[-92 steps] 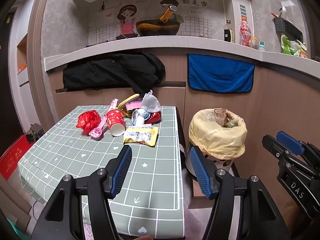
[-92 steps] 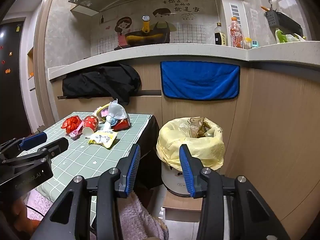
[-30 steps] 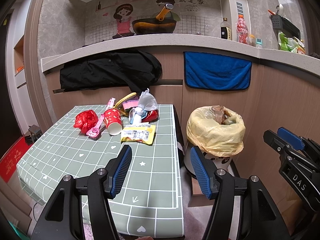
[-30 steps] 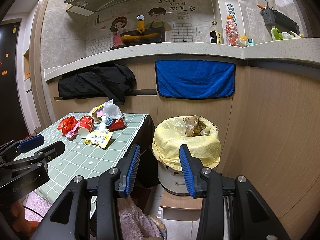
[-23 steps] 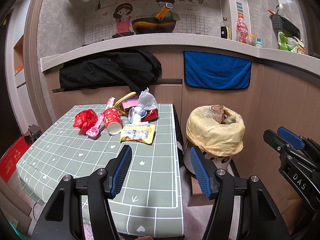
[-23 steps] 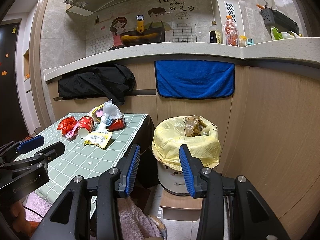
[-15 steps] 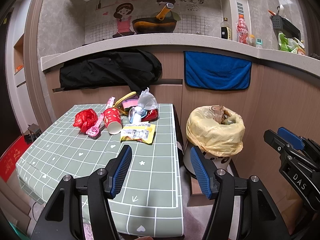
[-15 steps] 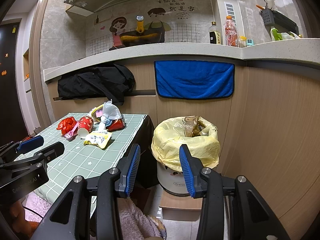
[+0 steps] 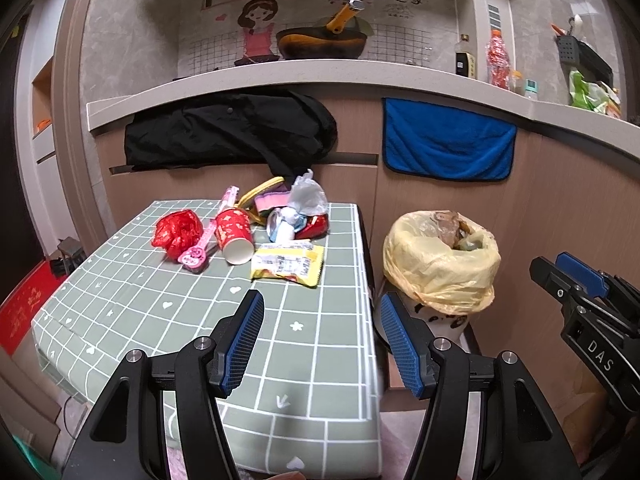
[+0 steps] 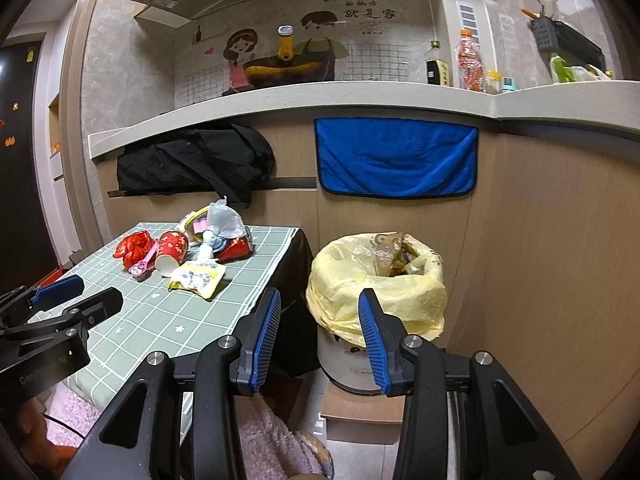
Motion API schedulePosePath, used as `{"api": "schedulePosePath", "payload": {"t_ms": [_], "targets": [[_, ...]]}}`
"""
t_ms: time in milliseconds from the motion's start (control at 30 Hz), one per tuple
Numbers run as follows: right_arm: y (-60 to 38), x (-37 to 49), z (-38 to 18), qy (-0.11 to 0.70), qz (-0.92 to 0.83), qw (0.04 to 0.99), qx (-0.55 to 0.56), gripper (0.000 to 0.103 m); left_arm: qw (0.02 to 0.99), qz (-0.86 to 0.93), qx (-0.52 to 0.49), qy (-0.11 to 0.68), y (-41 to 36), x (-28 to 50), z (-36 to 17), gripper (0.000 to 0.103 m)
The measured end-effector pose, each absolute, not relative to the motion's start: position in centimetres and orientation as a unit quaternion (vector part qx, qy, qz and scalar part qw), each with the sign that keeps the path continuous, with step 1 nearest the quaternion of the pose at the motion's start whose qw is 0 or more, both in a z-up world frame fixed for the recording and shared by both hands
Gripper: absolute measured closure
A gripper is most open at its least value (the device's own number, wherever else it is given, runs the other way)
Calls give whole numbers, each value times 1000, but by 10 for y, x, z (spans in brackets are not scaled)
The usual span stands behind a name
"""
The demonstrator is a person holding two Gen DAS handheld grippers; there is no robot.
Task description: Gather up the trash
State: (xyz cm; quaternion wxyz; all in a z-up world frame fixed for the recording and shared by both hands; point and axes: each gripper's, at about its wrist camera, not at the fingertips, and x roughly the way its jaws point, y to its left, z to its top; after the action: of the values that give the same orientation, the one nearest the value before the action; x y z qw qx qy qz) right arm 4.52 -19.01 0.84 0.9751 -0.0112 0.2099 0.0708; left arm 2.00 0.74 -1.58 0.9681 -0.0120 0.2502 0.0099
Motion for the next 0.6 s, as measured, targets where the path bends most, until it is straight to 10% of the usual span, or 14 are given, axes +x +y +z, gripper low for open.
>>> {"api": "schedulePosePath", "payload": {"t_ms": [600], "targets": [[-117, 181, 11, 226, 144, 963, -29, 64, 968, 40, -16, 249, 96, 124, -14, 42]]}}
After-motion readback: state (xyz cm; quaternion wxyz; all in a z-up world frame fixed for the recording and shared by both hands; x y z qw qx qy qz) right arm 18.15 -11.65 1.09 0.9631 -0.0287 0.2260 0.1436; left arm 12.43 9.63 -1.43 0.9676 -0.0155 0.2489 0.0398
